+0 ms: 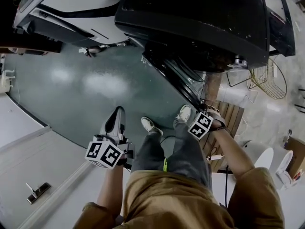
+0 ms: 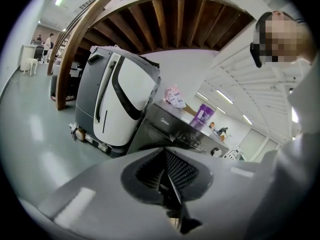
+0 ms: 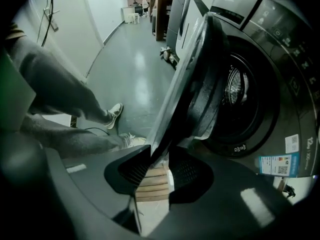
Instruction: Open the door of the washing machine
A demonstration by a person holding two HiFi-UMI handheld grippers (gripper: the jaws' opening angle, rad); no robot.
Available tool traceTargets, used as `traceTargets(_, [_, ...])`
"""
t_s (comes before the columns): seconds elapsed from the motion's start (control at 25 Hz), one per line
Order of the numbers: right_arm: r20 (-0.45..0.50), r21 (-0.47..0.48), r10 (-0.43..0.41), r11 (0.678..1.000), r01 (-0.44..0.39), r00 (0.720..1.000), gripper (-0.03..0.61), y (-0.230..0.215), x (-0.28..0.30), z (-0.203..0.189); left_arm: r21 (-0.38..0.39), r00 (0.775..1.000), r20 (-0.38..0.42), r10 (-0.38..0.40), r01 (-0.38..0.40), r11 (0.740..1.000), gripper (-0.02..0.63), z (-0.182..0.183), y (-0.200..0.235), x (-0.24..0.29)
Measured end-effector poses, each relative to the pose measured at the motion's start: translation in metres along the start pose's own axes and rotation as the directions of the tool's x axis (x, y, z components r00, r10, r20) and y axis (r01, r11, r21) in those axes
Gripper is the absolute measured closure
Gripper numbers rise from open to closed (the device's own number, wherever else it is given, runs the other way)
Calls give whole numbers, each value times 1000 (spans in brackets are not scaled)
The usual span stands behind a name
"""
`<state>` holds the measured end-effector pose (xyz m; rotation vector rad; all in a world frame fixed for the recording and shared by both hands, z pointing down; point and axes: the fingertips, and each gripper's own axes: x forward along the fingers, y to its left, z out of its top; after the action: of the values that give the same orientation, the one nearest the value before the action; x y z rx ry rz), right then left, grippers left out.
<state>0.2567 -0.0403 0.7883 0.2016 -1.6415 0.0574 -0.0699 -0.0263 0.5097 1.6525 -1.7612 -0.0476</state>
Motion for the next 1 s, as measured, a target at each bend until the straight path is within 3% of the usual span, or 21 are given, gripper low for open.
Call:
traceTargets(0.6, [-48,92,72,993,-68,996,449,109,-3,57,-84,999,46,-4,8,996,554,14,96,-55])
traceTargets(1.0, [-10,19,142,990,-142,990,443,176,-9,117,-106,997,74,-3,11,994,554,15,132,-83])
